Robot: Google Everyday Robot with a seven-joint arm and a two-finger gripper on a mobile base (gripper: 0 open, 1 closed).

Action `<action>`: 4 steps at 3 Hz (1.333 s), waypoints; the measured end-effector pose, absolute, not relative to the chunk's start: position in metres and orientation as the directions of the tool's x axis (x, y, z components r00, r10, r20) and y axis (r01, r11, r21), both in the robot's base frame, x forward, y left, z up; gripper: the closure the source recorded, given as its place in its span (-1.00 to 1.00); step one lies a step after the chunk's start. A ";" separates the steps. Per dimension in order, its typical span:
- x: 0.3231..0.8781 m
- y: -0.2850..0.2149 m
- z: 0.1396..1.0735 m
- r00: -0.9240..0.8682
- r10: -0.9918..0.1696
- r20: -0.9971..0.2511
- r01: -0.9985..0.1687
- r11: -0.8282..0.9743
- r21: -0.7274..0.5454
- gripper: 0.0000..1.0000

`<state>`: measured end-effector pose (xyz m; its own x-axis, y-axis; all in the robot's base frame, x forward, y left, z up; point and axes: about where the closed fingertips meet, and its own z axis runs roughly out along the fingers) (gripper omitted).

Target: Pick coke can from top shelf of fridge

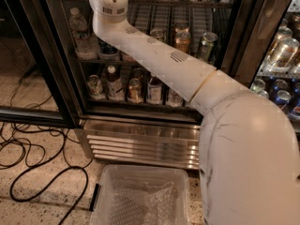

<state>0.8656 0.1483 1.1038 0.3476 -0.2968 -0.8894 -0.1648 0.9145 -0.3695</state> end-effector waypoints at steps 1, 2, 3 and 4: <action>0.866 0.149 1.109 0.359 -0.288 -0.888 -0.165 0.917 -0.364 1.00; 0.866 0.149 1.109 0.359 -0.288 -0.888 -0.165 0.917 -0.364 1.00; 0.858 0.145 1.108 0.305 -0.224 -0.926 -0.193 0.937 -0.290 1.00; 0.844 0.137 1.108 0.220 -0.139 -0.966 -0.228 0.955 -0.189 1.00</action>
Offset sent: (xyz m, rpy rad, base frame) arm -0.0020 0.0000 0.0121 0.0563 0.0000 0.0241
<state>0.8438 0.1368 1.1082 0.2195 -0.1389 -0.9657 -0.2276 0.9552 -0.1892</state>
